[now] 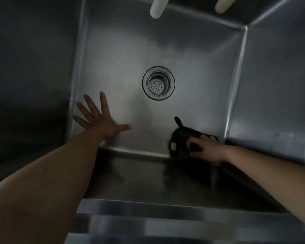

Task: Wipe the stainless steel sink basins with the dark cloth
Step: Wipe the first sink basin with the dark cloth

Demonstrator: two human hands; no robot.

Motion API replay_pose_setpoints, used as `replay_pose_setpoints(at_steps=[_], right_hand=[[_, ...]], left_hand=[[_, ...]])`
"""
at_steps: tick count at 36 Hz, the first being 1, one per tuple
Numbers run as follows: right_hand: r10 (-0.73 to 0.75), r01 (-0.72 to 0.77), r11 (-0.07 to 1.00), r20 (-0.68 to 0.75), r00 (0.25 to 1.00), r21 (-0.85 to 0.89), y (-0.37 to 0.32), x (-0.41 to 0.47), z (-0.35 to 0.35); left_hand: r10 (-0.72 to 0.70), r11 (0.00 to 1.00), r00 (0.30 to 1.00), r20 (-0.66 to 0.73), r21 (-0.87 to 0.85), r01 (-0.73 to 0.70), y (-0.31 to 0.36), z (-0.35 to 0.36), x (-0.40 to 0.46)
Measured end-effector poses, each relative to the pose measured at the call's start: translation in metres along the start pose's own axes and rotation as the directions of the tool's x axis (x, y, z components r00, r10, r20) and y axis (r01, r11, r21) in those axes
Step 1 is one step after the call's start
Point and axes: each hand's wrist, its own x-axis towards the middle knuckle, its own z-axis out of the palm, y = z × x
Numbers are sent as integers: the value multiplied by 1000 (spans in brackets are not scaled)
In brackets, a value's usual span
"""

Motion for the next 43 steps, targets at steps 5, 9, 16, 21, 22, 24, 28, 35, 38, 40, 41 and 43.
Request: replay_pose_setpoints(at_steps=[5,9,16,21,22,24,28,35,38,40,41,43], right_hand=[[21,-20,997,-12,1000,74,-23,2,7],[-21,22,996,-12,1000,81,-56,5,12],[-87,82,996,129,988,37,-135,10,1],[-160,133,980,185,970,151,-143,-24,-18],[-187,159,969,143,972,191,-141,-36,-19],[-163,162,959,-15,987,231,-131,-64,-16],[24,123,943,-433,901,308,-97,-129,1],[390,46,888,-801,453,458,-36,-232,50],[526,-84,839,-764,372,537,-17,-247,60],[609,-160,787,-708,357,596,-5,-243,60],[635,-182,767,-685,358,616,0,-238,58],[662,-196,741,-649,375,643,7,-224,56]], left_hand=[[-9,1000,1000,-17,16,9,0,0,1],[6,1000,1000,-18,16,-6,-3,2,6],[-32,999,999,3,30,32,-1,-1,13],[-51,995,999,18,83,50,8,-25,2],[-70,993,997,-17,95,71,14,-30,-3],[-54,984,992,-113,164,73,27,-33,-14],[294,956,954,50,-16,-294,76,-14,-66],[495,570,653,573,353,-742,124,68,-95],[462,355,620,635,508,-785,118,73,-80],[453,270,606,654,547,-792,115,70,-76],[459,236,608,647,571,-786,115,70,-76],[496,190,619,609,619,-762,115,72,-78]])
